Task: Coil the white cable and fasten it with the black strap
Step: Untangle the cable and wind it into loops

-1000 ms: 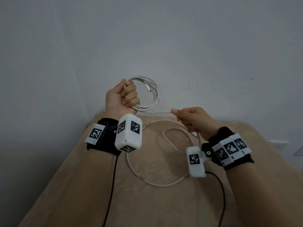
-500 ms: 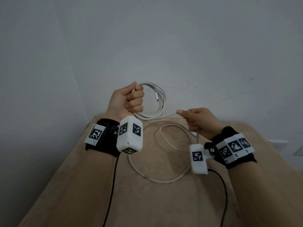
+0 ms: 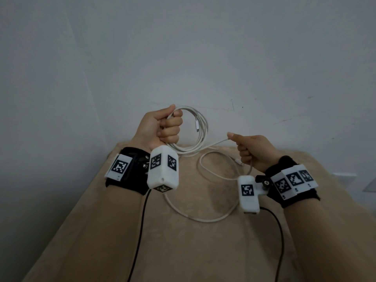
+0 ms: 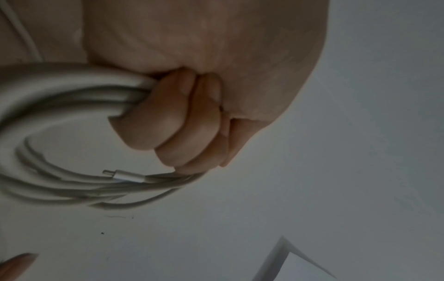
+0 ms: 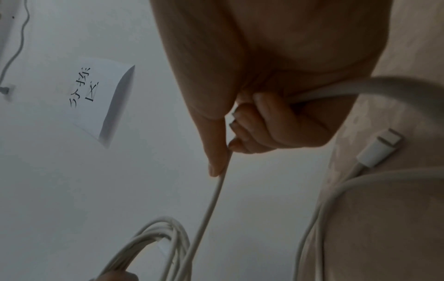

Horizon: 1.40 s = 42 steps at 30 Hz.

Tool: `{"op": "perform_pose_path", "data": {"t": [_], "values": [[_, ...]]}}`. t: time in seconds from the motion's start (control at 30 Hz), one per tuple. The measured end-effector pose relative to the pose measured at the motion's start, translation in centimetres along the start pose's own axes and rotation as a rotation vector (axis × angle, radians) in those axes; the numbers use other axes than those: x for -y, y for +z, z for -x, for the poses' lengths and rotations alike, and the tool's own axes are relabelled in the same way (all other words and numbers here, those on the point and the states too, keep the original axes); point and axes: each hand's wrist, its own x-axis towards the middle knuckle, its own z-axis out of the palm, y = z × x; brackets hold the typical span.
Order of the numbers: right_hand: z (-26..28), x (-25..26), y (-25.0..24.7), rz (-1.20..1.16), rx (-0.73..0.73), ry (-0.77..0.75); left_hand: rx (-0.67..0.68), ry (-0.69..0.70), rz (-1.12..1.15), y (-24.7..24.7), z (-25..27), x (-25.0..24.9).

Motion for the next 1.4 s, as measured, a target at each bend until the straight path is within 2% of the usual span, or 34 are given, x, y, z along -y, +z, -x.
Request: {"op": "perform_pose_path", "data": {"t": [0.13, 0.33, 0.6, 0.87, 1.17, 1.4], "values": [[-0.2, 0.2, 0.1, -0.08, -0.001, 0.046, 0.015, -0.034, -0.045, 0.2, 0.0, 0.0], [-0.3, 0.7, -0.2, -0.32, 0.107, 0.137, 0.039, -0.084, -0.138, 0.9, 0.1, 0.4], [-0.2, 1.0, -0.2, -0.381, 0.165, 0.182, 0.083, -0.172, -0.2, 1.0, -0.2, 0.7], [0.1, 1.4, 0.2, -0.369, 0.172, 0.131, 0.066, -0.182, -0.207, 1.2, -0.3, 0.8], [0.6, 2.2, 0.6, -0.223, 0.185, -0.008, 0.062, -0.193, -0.238, 1.4, -0.4, 1.1], [1.4, 2.8, 1.4, -0.078, 0.12, -0.093, 0.044, -0.171, -0.304, 1.6, -0.7, 1.4]]}}
